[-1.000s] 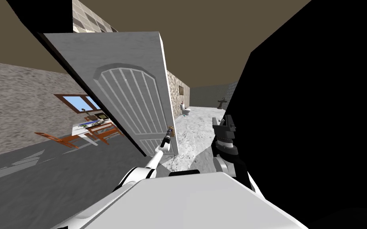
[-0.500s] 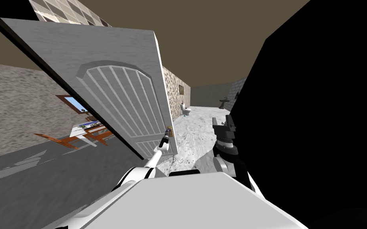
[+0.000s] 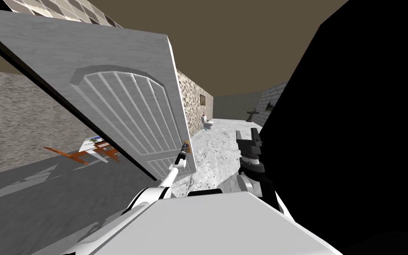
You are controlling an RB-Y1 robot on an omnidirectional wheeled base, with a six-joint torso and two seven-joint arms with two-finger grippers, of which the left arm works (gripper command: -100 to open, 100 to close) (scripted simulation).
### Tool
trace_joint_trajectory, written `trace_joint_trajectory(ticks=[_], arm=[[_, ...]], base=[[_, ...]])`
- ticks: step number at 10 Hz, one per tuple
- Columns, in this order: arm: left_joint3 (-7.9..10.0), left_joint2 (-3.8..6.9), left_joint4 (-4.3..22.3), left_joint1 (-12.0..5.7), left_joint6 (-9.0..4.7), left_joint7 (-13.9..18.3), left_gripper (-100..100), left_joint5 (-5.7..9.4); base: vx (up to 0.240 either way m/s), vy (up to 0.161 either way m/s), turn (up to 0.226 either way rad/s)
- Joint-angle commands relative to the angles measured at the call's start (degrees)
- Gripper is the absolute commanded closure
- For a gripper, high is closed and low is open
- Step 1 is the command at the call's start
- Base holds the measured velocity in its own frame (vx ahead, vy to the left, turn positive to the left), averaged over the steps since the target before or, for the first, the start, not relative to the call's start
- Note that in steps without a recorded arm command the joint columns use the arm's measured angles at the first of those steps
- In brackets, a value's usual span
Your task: Push the door open
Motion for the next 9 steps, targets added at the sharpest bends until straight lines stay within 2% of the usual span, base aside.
trace_joint_trajectory(ticks=[1,2,5,9], arm=[[0.63,0.79,1.72,-0.89,-1.23,-0.04,100,0.19],[1.95,1.27,1.9,-0.83,-1.27,-0.44,100,0.57],[2.92,1.62,2.03,-0.79,-1.31,-0.72,100,0.85],[5.58,2.57,2.4,-0.68,-1.41,-1.52,100,1.63]], base=[[0.06,-0.022,0.008],[0.136,-0.083,0.061],[0.159,-0.106,0.062],[0.174,-0.11,0.067]])
